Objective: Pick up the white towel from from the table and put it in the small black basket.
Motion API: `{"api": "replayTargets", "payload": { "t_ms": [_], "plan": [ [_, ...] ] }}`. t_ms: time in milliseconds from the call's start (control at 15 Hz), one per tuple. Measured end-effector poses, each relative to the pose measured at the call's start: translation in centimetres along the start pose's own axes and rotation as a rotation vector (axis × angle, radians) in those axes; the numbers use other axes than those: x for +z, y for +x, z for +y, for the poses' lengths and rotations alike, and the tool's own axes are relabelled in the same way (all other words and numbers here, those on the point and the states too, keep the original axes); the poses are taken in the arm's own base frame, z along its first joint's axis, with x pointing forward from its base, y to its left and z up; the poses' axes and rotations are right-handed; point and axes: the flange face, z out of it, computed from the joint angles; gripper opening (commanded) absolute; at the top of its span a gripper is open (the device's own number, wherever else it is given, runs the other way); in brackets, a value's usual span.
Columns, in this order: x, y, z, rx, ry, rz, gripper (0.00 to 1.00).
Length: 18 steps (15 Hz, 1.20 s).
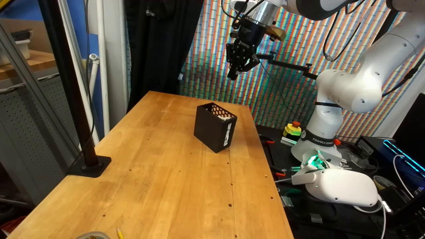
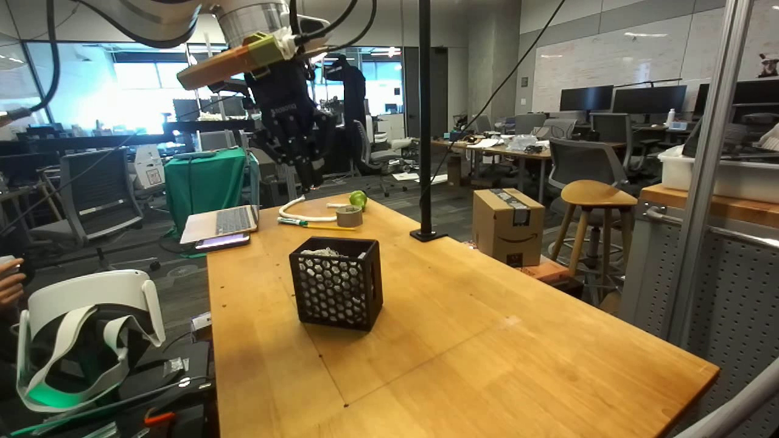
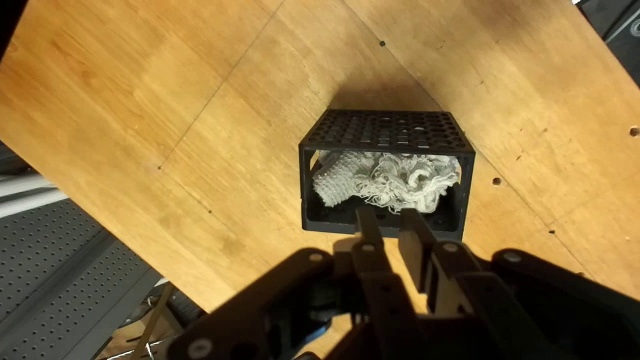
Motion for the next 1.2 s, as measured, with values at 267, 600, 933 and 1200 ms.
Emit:
{"api": "replayTargets", "payload": {
  "t_ms": [267,600,933,1200],
  "plan": [
    [-0.16,-0.44,-0.48,0.014,-0.002,0.001,0.45],
    [-0.14,-0.51,-0.53,0.016,-0.001,0.000,0.44],
    [-0.11,-0.52,-0.55,0.016,-0.001,-0.001,0.44],
    [-0.09,-0.53,-0.56,0.016,-0.001,-0.001,0.44]
  ]
}}
